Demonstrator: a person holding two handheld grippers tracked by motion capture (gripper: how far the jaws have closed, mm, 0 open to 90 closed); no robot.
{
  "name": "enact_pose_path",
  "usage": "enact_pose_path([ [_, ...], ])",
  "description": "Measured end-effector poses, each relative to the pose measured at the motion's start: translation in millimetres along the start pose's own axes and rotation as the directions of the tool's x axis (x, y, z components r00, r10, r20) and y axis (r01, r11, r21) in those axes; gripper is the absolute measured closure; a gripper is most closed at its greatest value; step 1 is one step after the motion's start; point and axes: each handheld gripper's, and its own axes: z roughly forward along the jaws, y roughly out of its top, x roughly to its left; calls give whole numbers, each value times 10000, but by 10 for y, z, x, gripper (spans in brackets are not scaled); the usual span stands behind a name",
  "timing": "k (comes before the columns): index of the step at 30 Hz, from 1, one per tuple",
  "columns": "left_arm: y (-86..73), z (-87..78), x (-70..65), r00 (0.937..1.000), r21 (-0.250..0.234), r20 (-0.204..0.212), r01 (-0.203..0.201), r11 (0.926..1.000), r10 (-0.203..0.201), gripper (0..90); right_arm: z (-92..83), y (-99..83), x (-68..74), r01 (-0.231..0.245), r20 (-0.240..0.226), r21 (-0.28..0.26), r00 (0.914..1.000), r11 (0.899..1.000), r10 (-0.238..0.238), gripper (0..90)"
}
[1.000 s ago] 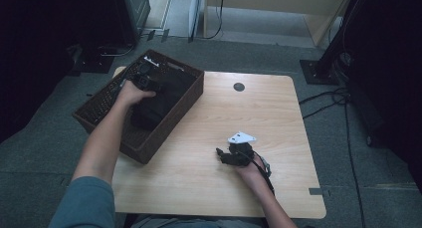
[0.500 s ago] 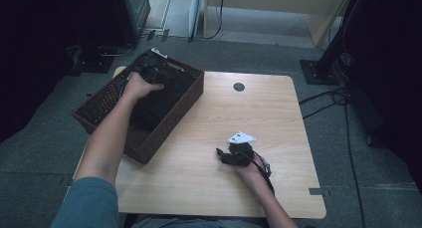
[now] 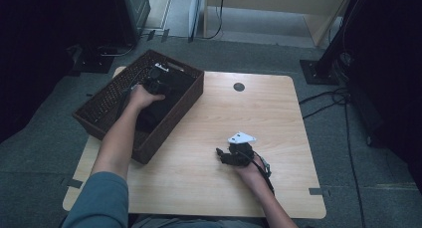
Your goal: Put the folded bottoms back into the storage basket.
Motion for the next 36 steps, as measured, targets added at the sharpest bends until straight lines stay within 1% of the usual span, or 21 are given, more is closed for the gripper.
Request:
enact_pose_path([
  [4, -75, 26, 63, 9999, -412, 155, 25, 9991, -19, 529, 6, 3, 12, -55, 57, -15, 10000, 10000, 55, 341],
  [7, -131, 38, 107, 9993, -810, 294, 268, 9964, -245, 534, 8, 3, 12, -47, 74, -29, 10000, 10000, 47, 341],
  [8, -135, 35, 114, 9991, -823, 333, 295, 9962, -269, 534, 7, 3, 13, -62, 65, -17, 10000, 10000, 62, 341],
  [12, -124, 23, 81, 9996, -675, 277, 96, 9977, -78, 505, 7, 3, 13, -63, 67, -14, 10000, 10000, 63, 341],
  [17, -109, -28, 56, 9990, -391, 416, 178, 9991, -162, 468, 6, 3, 13, -59, 67, -14, 10000, 10000, 60, 341],
  [19, -105, -64, 39, 9995, -240, 315, -86, 9997, 94, 459, 7, 3, 13, -63, 67, -17, 10000, 10000, 63, 341],
  [22, -102, -122, 24, 9996, -70, 255, -143, 9999, 144, 446, 7, 3, 14, -72, 67, -13, 10000, 10000, 72, 341],
  [23, -108, -152, 23, 9996, -127, 255, -142, 9998, 146, 447, 6, 3, 14, -74, 70, -11, 9999, 10000, 74, 341],
  [24, -119, -196, 33, 9996, -215, 272, -70, 9997, 76, 447, 7, 3, 14, -79, 68, -13, 9999, 10000, 80, 341],
  [26, -158, -275, 67, 9991, -380, 365, 228, 9990, -214, 453, 7, 3, 14, -81, 65, -12, 9999, 10000, 81, 341],
  [28, -179, -328, 84, 9989, -378, 305, 369, 9986, -358, 466, 6, 3, 14, -76, 67, -11, 9999, 10000, 77, 341],
  [30, -194, -406, 95, 9992, -418, 259, 331, 9986, -320, 472, 7, 3, 14, -71, 67, -11, 10000, 10000, 71, 341],
  [33, -223, -486, 112, 9994, -336, 191, 312, 9989, -305, 500, 6, 3, 14, -70, 71, -9, 10000, 10000, 70, 340],
  [34, -240, -492, 125, 9993, -230, 80, 355, 9991, -353, 511, 7, 3, 14, -66, 71, -10, 10000, 10000, 66, 340],
  [35, -264, -489, 144, 9989, -142, 67, 464, 9988, -463, 521, 6, 3, 14, -67, 70, -8, 10000, 10000, 67, 341],
  [36, -296, -480, 163, 9982, -171, 128, 596, 9981, -594, 539, 7, 4, 14, -69, 70, -9, 10000, 10000, 69, 341],
])
